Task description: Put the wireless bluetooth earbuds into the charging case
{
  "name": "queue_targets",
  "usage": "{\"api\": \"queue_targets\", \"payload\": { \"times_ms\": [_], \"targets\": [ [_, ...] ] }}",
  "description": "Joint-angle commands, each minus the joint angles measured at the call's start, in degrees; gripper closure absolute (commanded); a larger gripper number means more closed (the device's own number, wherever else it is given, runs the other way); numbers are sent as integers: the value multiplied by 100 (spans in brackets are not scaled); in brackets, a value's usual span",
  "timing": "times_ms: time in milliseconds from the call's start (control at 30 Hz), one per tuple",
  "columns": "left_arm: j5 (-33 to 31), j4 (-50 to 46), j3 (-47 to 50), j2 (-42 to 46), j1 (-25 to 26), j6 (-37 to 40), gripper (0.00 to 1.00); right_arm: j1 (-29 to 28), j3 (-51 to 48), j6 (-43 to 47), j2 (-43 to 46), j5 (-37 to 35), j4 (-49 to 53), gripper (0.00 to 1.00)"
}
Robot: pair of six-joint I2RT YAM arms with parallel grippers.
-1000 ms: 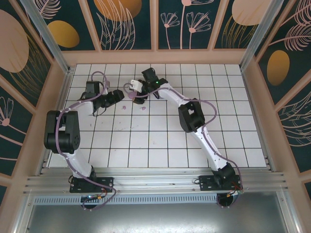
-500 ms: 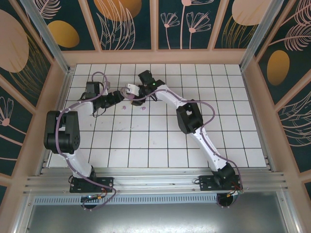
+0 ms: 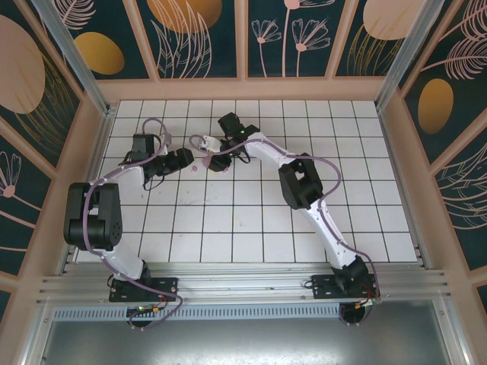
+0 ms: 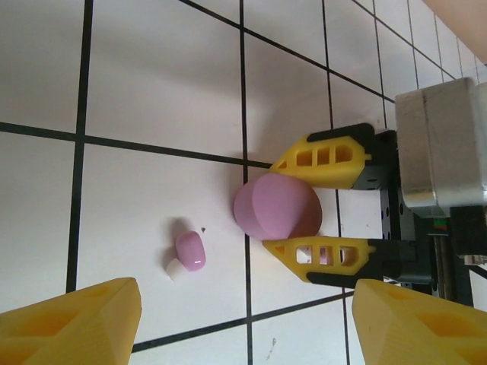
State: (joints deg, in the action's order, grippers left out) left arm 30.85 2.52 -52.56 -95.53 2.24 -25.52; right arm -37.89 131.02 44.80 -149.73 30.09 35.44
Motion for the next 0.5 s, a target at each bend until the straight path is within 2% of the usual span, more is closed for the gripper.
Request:
{"api": "queue_targets", "payload": {
  "times_ms": [0,100,233,333,467],
  "targets": [
    [78,69,140,448,-30,312,27,-19,-231,-237,497,456,332,71],
    [311,318,305,852,-32,499,28,51,-369,-339,802,820,345,73],
    [999,1210,767,1664,-28,894,29,163,-482,-329,1279,1193,600,73],
    [1475,2081,1267,2448,-22,1298,28,185,-497,-123,1682,1239,1043,73],
    [1914,2681,1586,3218,-17,1795,25,192,-524,42,2229,1206,1628,75]
  ]
}}
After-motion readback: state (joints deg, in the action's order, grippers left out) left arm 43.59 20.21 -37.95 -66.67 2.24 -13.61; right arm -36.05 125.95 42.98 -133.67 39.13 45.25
